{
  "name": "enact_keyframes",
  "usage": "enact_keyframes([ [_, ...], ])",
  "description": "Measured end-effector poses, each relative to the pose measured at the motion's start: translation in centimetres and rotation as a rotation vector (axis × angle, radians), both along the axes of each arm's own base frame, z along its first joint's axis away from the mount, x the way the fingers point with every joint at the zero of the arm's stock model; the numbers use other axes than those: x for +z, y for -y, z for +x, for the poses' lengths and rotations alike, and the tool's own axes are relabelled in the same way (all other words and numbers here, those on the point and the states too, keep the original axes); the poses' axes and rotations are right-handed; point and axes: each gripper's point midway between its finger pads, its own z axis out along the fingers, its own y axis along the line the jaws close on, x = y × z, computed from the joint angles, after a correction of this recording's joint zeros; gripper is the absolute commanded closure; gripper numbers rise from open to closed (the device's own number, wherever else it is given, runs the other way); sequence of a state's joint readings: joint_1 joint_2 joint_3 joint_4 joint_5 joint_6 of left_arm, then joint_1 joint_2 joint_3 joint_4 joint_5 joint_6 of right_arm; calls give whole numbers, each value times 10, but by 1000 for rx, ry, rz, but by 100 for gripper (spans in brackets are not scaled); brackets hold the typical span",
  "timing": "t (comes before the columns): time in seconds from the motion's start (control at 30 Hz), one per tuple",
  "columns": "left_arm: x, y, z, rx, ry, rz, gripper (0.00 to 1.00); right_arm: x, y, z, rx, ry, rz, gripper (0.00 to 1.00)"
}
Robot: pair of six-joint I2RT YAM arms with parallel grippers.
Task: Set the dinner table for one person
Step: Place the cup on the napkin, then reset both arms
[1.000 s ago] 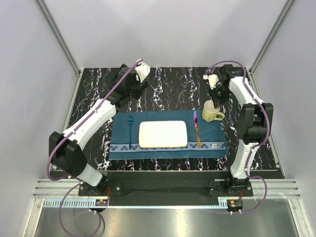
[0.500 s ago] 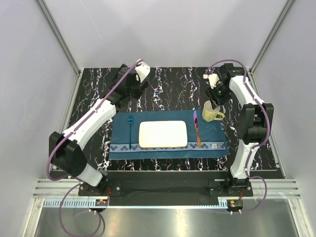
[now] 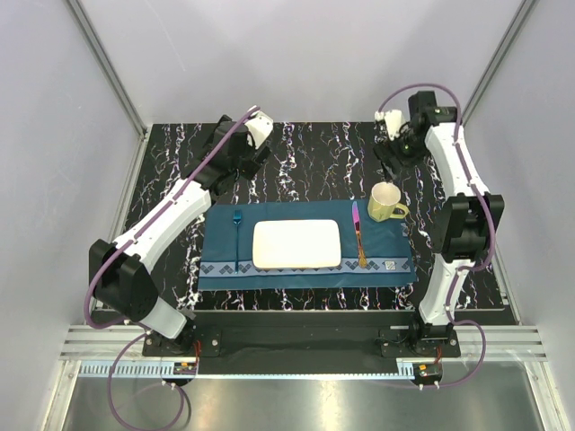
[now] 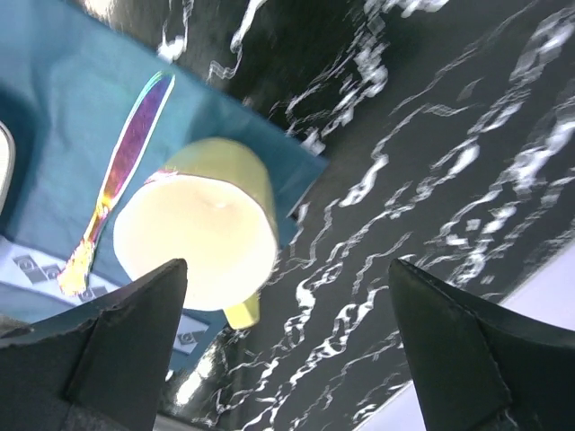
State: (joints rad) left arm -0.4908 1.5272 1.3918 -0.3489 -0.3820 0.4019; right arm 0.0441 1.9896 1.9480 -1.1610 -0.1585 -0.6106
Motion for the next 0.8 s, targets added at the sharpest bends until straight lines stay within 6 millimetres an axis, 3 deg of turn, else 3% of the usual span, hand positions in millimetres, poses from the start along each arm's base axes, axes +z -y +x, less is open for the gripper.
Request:
enact_keyframes([
  [0.1, 0, 0, 0, 0, 0, 0, 1, 33, 2, 15, -25, 87, -5, 0],
  [0.23, 1, -1, 0, 9, 2, -6, 1, 100, 15, 47, -144, 300, -41, 0],
  [0.37, 13, -5, 9, 49, 23, -43, 1, 207, 32, 89, -339, 658, -22, 0],
  [0.43, 25, -11, 18, 82, 44, -78, 1, 259, 38, 97, -431, 833, 35, 0],
  [0.5, 39, -17, 26, 112, 70, -109, 1, 294, 39, 96, -497, 943, 104, 0],
  [0.63, 70, -26, 38, 175, 136, -188, 1, 335, 29, 90, -583, 1048, 295, 0],
  [0.8, 100, -24, 46, 205, 190, -273, 1, 365, 5, 86, -575, 1081, 519, 0],
])
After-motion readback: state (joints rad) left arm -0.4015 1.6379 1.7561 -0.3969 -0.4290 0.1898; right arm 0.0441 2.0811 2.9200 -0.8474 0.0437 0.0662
